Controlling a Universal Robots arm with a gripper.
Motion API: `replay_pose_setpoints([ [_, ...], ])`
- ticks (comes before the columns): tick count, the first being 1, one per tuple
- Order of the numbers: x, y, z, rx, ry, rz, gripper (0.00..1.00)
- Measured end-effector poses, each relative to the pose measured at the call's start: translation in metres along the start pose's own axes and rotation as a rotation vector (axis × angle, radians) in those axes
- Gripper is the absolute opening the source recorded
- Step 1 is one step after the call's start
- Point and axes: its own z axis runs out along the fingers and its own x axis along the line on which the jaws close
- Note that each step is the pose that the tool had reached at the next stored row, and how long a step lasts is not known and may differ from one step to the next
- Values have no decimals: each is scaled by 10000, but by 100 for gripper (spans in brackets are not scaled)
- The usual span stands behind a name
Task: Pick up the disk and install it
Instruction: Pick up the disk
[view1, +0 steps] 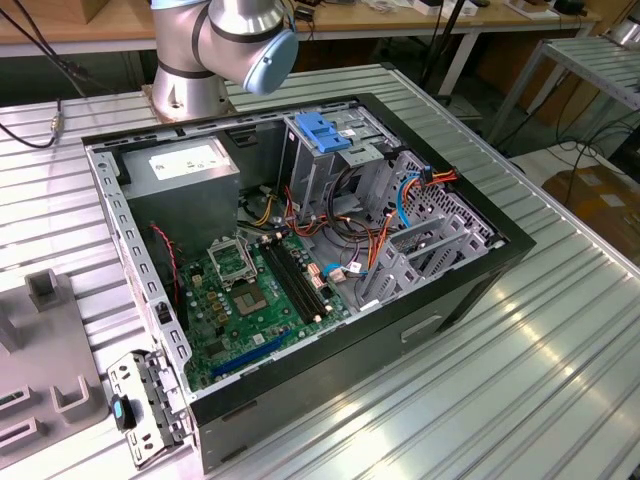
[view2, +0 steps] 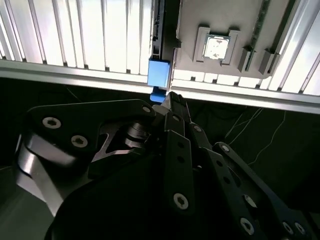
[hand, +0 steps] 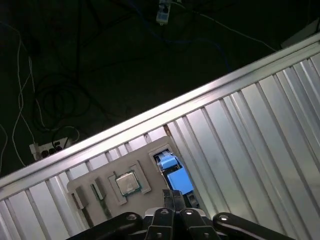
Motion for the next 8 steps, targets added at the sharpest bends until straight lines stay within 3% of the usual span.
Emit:
replay_pose_setpoints([
  [8, 0, 0, 2, -19, 43, -921, 11],
])
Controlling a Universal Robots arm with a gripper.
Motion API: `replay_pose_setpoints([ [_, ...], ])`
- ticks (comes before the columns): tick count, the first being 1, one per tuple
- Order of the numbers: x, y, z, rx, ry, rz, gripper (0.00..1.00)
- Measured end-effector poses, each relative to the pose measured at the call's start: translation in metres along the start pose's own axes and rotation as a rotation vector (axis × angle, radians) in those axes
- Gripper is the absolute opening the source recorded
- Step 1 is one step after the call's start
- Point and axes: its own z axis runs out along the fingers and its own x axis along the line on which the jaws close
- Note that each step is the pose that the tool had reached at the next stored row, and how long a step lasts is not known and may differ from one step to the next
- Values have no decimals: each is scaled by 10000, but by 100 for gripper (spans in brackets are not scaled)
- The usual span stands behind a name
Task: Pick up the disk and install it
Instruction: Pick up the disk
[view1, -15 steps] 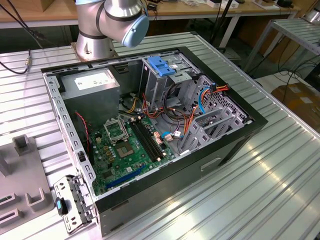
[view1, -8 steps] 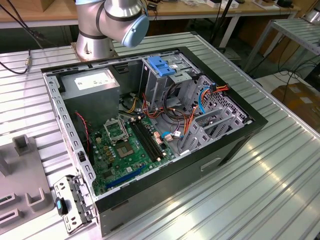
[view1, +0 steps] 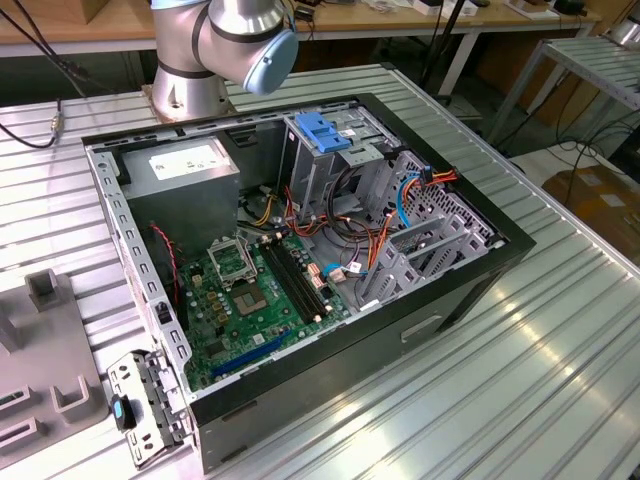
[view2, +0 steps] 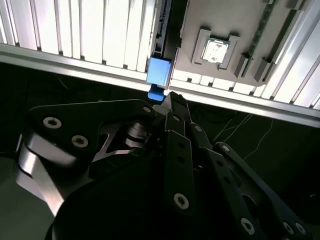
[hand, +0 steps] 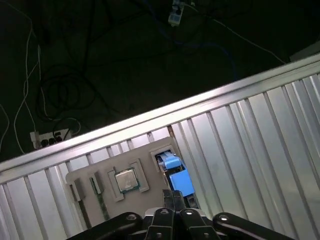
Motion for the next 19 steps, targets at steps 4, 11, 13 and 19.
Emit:
replay_pose_setpoints([
  [4, 0, 0, 2, -11, 25, -530, 11],
  [11, 0, -2, 11, -20, 73, -1592, 11],
  [13, 0, -2, 21, 24, 67, -1737, 11],
  [19, -6, -2, 58, 235, 18, -1854, 11],
])
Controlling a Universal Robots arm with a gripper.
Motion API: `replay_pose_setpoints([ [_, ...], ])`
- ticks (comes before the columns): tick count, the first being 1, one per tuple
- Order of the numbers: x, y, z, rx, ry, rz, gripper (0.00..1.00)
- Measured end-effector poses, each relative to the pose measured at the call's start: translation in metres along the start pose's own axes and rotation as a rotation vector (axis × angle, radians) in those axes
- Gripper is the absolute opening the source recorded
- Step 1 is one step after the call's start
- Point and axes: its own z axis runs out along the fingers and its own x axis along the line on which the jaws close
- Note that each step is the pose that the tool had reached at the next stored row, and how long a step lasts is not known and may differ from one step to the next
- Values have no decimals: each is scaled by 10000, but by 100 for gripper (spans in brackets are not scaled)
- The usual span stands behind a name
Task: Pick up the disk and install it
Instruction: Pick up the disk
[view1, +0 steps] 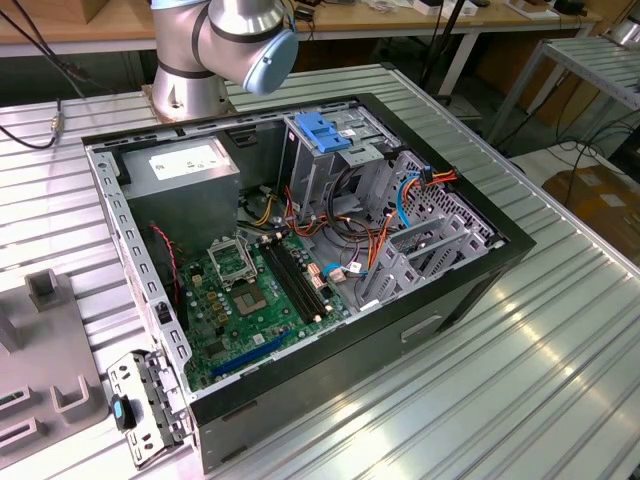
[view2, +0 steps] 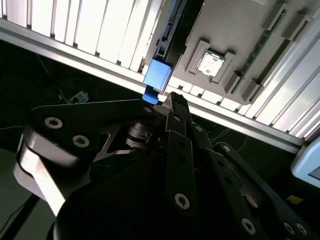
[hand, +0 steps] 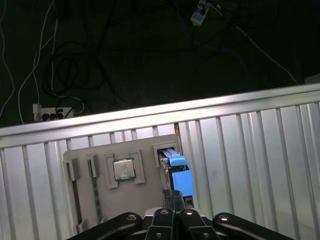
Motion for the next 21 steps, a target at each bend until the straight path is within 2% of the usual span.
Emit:
replay_pose_setpoints([
  [4, -5, -1, 43, 52, -4, -236, 11],
  [5, -9, -1, 54, 55, -3, -293, 23],
  [6, -15, -1, 67, 60, -4, -376, 29],
  [7, -19, -1, 79, 64, -3, -445, 29],
  [9, -30, 0, 109, 70, -1, -663, 42],
  [11, -92, 8, 175, 72, 4, -843, 54],
  [12, -118, 12, 224, 74, 4, -887, 66],
  [13, -117, 10, 256, 68, 8, -981, 66],
  [15, -115, 9, 339, 50, 16, -1650, 66],
  [21, -111, 9, 463, 47, 10, -1724, 66],
])
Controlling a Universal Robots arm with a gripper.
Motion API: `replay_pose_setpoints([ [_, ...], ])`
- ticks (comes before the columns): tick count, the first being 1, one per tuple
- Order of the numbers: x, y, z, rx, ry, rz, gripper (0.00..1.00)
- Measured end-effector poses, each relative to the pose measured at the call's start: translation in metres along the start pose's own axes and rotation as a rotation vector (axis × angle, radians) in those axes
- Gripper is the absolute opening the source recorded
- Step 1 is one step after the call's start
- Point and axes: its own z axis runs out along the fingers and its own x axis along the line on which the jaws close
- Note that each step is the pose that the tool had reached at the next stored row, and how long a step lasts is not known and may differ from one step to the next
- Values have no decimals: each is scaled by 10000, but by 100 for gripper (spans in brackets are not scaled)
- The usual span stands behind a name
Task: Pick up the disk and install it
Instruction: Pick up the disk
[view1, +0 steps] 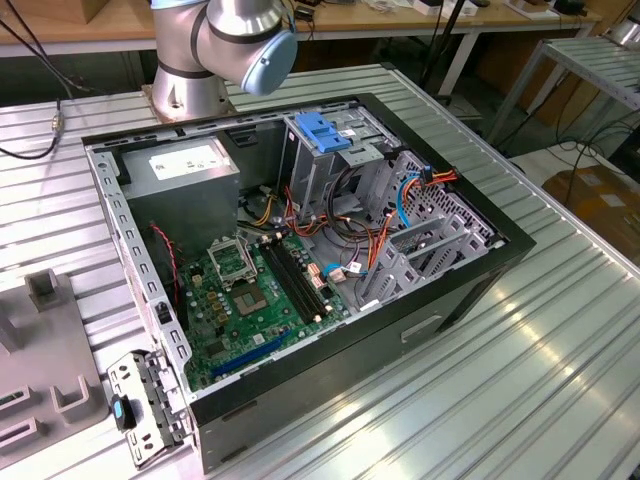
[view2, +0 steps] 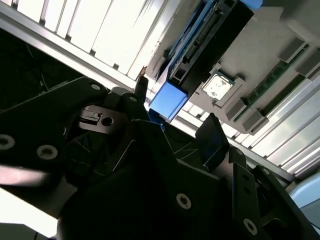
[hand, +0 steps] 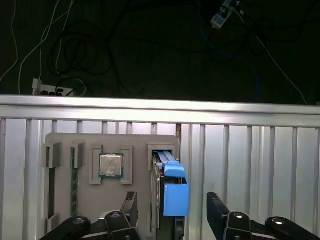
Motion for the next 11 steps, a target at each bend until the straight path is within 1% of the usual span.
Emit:
replay_pose_setpoints([
  [6, -4, 3, 133, -10, -1, 22, 66],
  [8, -4, 30, 168, -12, 0, 64, 66],
  [9, -4, 56, 202, -9, -1, 82, 66],
  [11, -2, 63, 243, -8, -1, 128, 66],
])
